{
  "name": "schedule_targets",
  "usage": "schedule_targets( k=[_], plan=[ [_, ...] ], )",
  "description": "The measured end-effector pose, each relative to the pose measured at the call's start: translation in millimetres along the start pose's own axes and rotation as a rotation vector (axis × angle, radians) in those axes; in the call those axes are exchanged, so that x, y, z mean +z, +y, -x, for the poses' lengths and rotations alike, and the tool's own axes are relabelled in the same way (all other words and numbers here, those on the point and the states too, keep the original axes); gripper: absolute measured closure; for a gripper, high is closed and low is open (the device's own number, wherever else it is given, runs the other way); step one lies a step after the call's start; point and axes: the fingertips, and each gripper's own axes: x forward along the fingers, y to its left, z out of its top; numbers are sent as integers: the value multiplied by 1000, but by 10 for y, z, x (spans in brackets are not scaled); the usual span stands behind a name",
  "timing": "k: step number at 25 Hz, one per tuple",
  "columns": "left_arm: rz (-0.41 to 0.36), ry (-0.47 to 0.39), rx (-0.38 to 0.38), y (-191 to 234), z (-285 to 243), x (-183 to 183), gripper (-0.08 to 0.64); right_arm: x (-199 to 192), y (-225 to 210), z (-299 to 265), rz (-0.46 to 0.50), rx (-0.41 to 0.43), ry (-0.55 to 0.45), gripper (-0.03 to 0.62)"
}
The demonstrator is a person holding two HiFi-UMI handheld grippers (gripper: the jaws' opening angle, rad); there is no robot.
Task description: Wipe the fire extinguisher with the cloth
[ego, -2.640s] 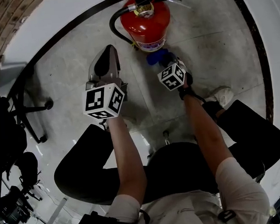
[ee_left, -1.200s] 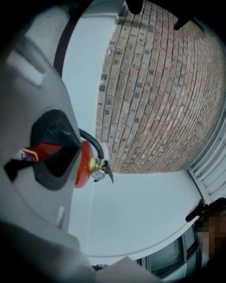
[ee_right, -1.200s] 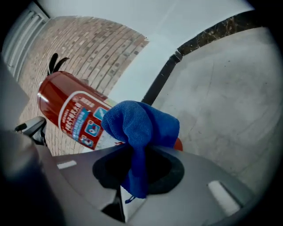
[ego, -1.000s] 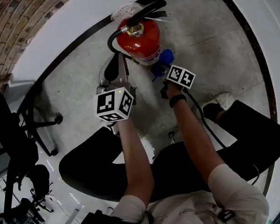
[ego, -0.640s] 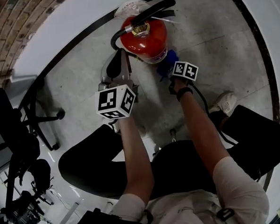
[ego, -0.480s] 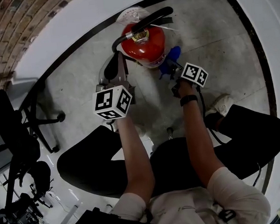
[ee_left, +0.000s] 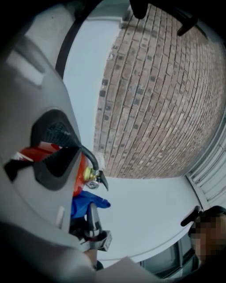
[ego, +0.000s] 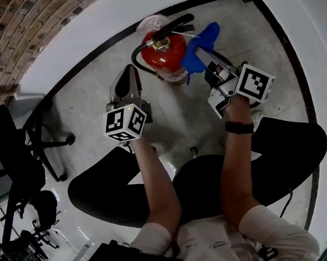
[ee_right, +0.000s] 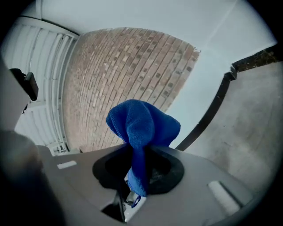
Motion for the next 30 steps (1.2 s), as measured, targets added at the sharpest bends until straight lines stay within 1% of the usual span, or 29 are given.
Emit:
schedule_targets(
  k=[1, 2, 4, 6, 7, 9, 12, 15, 16, 17, 18, 20, 21, 22, 24, 25, 28, 29, 30],
  plan=[
    [-1, -5, 0, 1, 18, 15, 558, -35, 91, -72, -12, 35, 14, 512],
    [0, -9, 0, -5, 34, 25, 558, -101, 125, -142, -27, 51, 32, 512],
    [3, -15, -5, -38, 53, 47, 558, -203, 41, -184, -57, 21, 53, 514],
    [1, -18, -15, -71, 50, 77, 558, -226, -141, -116, -65, -51, 61, 514],
    [-1, -19, -18, -74, 44, 90, 558, -258, -264, -91, -50, -96, 80, 514],
    [-6, -17, -16, -60, 32, 91, 558, -441, -565, -94, -32, -175, 155, 514],
    [-17, -1, -17, -72, 1, 35, 558, -866, -1110, -87, -72, -275, 275, 514],
    [-30, 22, -20, -45, -42, -34, 558, -1430, -1784, -30, -59, -440, 416, 514],
    [-33, 31, -17, -21, -51, -63, 558, -1626, -1989, -16, -65, -477, 454, 514],
    [-35, 40, -13, -2, -63, -101, 558, -1776, -2155, -7, -84, -488, 473, 514],
    [-35, 49, -10, 8, -84, -147, 558, -1855, -2272, -6, -115, -469, 470, 514],
    [-34, 66, -15, -1, -150, -246, 558, -1856, -2399, 6, -167, -395, 449, 512],
    [-31, 67, -23, -10, -180, -279, 558, -1879, -2474, 44, -163, -392, 472, 512],
    [-22, 60, -32, -10, -196, -291, 558, -1967, -2583, 97, -138, -424, 531, 512],
    [-3, 35, -43, 16, -180, -279, 558, -2287, -2809, 143, -81, -499, 677, 512],
    [-1, 25, -45, 25, -164, -274, 558, -2452, -2891, 121, -77, -516, 723, 512],
    [-20, 23, -65, 9, -157, -275, 558, -2797, -3122, 100, -80, -568, 783, 512],
    [-28, 27, -75, 1, -159, -280, 558, -2864, -3180, 106, -73, -565, 793, 512],
    [-35, 31, -86, -2, -160, -285, 558, -2903, -3213, 105, -73, -543, 796, 512]
  ],
)
